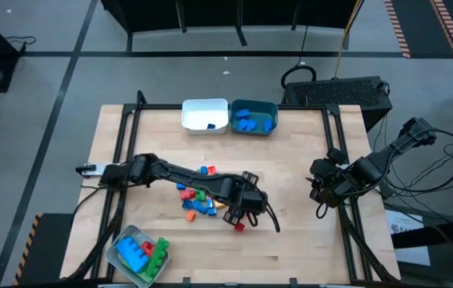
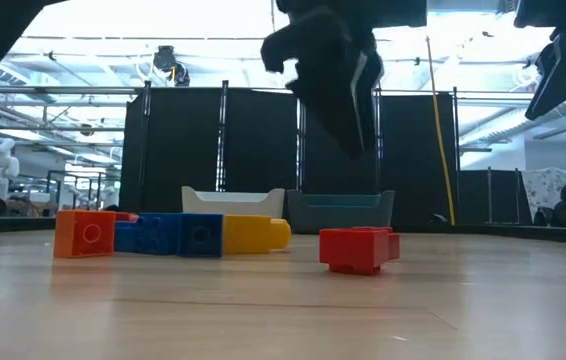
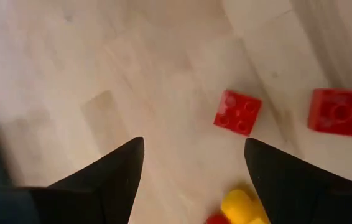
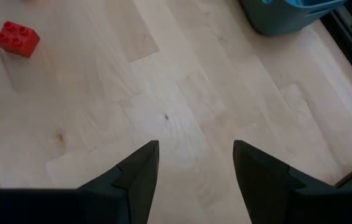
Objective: Sort blocks by size
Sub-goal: Put the red cube 4 stud game piece into the white bin
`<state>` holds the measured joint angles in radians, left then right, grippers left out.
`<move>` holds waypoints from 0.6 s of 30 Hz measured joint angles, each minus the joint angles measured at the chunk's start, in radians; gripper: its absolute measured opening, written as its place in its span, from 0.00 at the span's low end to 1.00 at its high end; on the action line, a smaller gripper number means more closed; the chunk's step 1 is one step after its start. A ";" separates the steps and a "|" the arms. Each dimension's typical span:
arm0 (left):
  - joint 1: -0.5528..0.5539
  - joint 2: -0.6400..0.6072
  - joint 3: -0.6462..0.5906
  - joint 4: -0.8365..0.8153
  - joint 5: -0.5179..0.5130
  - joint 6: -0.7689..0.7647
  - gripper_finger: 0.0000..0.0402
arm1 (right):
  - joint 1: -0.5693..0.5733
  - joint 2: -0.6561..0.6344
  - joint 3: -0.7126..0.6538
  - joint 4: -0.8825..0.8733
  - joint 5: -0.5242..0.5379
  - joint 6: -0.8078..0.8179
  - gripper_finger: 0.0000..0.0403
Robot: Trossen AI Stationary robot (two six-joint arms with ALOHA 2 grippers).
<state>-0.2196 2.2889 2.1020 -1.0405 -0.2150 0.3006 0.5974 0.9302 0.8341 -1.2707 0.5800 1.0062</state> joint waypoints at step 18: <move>0.045 0.003 -0.165 0.206 0.242 0.028 0.69 | 0.000 0.001 0.000 0.028 -0.001 0.001 0.48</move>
<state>-0.1749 2.2923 1.9372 -0.8344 0.0272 0.3287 0.5972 0.9310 0.8341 -1.2431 0.5793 1.0072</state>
